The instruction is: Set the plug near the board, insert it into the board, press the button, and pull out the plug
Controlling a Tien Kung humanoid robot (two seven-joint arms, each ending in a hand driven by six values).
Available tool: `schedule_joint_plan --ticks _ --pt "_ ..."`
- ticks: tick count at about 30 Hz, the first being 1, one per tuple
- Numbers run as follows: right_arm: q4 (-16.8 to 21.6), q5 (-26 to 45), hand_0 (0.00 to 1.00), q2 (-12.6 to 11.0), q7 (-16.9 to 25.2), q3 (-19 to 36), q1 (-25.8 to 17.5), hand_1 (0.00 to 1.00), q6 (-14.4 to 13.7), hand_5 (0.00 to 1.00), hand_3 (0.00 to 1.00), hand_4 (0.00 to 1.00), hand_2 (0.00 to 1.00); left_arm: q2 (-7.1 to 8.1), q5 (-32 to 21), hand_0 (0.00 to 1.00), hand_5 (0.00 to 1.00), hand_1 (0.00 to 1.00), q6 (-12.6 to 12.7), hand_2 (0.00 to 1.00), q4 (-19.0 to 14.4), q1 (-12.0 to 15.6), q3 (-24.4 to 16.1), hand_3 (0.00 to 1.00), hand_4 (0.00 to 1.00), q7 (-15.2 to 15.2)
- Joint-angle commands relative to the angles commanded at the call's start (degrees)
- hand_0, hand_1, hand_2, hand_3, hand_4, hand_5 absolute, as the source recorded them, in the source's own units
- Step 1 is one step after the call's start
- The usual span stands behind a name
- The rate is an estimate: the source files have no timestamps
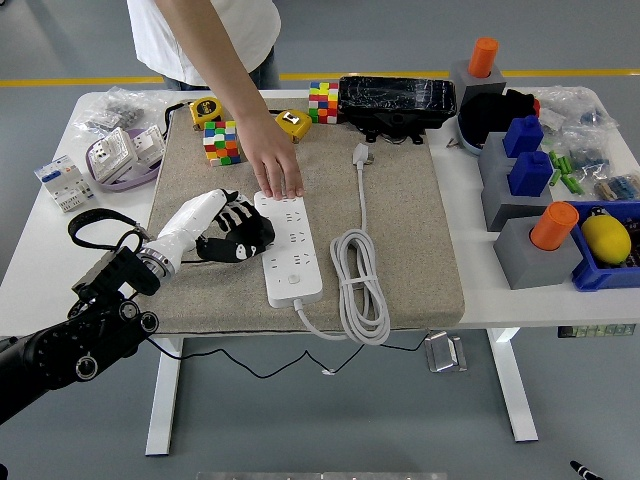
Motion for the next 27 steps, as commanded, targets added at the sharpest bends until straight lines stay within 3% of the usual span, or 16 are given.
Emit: schedule_joint_plan --ticks 9,20,27 --pt "-0.05 -0.06 0.611 0.0 0.02 0.17 0.05 0.64 -0.01 0.483 0.551 0.944 0.648 0.28 0.34 0.416 0.002 0.46 -1.31 0.476 -0.68 0.11 -0.08 0.546 0.731 -0.56" --pt "-0.01 0.09 0.612 0.0 0.15 -0.07 0.04 0.64 -0.07 0.483 0.551 0.944 0.647 0.29 1.32 0.429 0.002 0.474 -0.46 0.487 0.04 0.04 0.04 0.548 0.737 0.77" --pt "-0.02 0.06 0.611 -0.02 0.18 0.08 0.11 0.64 -0.09 0.482 0.551 0.945 0.645 0.46 1.78 0.424 0.002 0.471 -1.24 0.485 0.1 -0.08 0.22 0.548 0.736 0.68"
